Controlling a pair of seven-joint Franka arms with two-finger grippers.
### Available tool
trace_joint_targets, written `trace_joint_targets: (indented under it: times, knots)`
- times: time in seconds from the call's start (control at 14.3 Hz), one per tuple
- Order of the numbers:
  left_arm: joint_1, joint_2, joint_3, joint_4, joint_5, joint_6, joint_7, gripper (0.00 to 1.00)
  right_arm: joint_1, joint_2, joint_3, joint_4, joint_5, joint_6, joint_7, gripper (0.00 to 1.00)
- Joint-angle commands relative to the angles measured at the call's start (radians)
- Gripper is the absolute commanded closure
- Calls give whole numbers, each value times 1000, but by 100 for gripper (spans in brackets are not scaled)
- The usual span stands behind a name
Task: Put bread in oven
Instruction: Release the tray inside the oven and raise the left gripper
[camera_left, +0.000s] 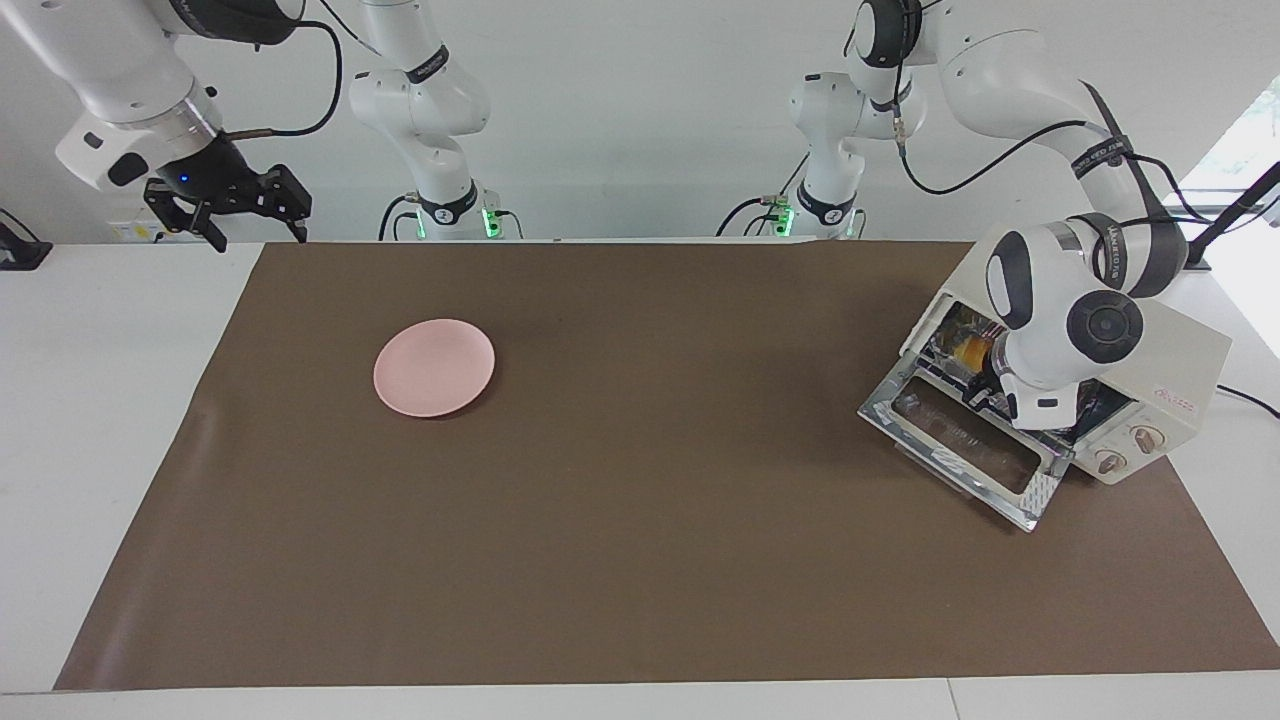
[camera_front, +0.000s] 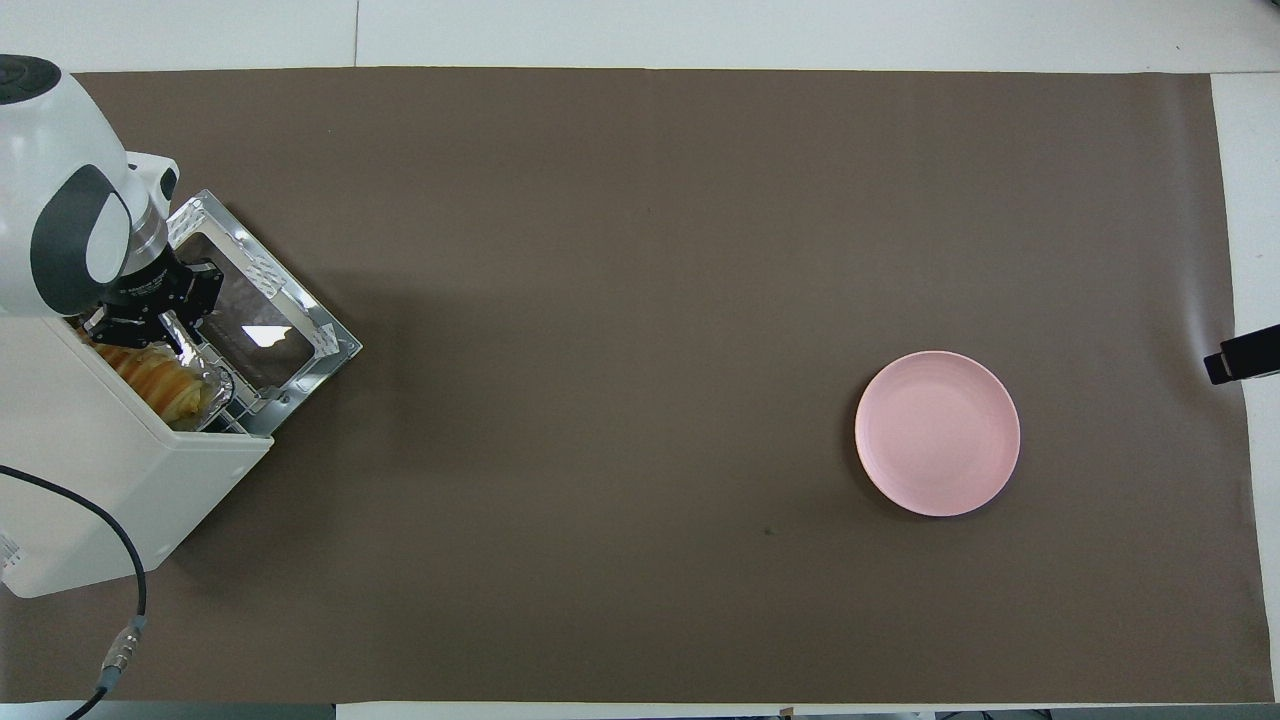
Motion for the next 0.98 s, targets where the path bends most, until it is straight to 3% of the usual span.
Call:
trace_joint_targets:
  times: [0.0,0.28,0.49,0.7,0.91]
  knots:
    - [18,-35,-3,-46,19,90,42,0,-7,-16,8,-12,-2,-8,10,0]
    - [28,-26,-5,-46,8,241,64,0,-7,-16,8,-11,-2,-8,12,0]
    - [21,-50,-6,-19,8,247,67,0,-7,-16,8,-12,-2,-8,10,0]
    - [37,-91,-8,-8,-25,215,256,0,-7,-16,8,-12,-2,-8,10,0]
    - [29,-114,-8,55,-79,84,473,0,-7,-16,8,-12,-2,-6,10,0]
